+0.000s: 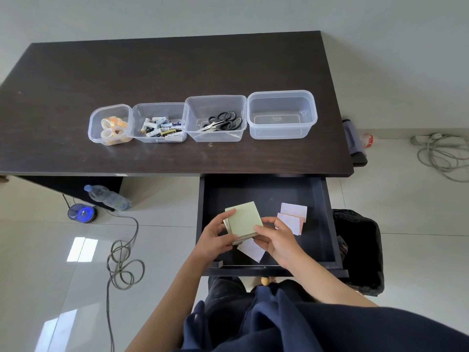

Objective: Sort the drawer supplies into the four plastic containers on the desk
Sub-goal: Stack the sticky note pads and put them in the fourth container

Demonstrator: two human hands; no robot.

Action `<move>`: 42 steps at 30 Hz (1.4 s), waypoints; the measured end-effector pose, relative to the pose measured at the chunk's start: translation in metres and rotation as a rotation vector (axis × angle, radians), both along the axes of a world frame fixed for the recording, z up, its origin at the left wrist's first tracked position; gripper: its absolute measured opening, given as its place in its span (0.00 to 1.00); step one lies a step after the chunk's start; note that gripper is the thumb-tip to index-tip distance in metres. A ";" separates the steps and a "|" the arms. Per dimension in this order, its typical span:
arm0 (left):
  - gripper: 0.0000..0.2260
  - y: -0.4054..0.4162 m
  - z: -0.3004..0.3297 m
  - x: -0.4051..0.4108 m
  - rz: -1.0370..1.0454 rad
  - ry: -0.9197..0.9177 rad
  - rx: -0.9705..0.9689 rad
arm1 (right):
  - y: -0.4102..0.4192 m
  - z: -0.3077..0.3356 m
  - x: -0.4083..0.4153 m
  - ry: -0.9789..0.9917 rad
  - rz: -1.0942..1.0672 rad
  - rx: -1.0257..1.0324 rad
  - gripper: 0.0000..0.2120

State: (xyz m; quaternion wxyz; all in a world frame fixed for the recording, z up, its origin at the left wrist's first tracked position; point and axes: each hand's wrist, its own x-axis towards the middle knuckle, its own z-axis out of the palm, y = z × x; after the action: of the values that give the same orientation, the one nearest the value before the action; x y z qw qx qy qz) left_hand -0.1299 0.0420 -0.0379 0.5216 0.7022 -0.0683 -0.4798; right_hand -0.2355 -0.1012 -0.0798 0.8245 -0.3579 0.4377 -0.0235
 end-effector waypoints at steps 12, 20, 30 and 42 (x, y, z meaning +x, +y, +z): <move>0.25 -0.001 -0.001 0.002 -0.071 -0.049 0.012 | 0.002 0.013 0.010 0.065 0.337 -0.395 0.29; 0.33 -0.006 0.004 0.003 -0.051 -0.061 -0.011 | -0.001 0.015 0.013 0.078 0.357 -0.485 0.29; 0.39 -0.013 0.006 0.003 -0.114 -0.077 0.017 | -0.007 0.014 0.014 0.084 0.321 -0.351 0.25; 0.37 -0.020 0.000 0.007 -0.126 -0.119 0.008 | -0.011 0.007 0.019 0.098 0.278 -0.321 0.25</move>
State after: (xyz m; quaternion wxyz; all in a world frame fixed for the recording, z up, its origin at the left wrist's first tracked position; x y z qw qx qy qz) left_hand -0.1231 0.0216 -0.0375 0.4827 0.7257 -0.1415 -0.4695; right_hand -0.2164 -0.1119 -0.0725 0.7299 -0.5420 0.4146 0.0384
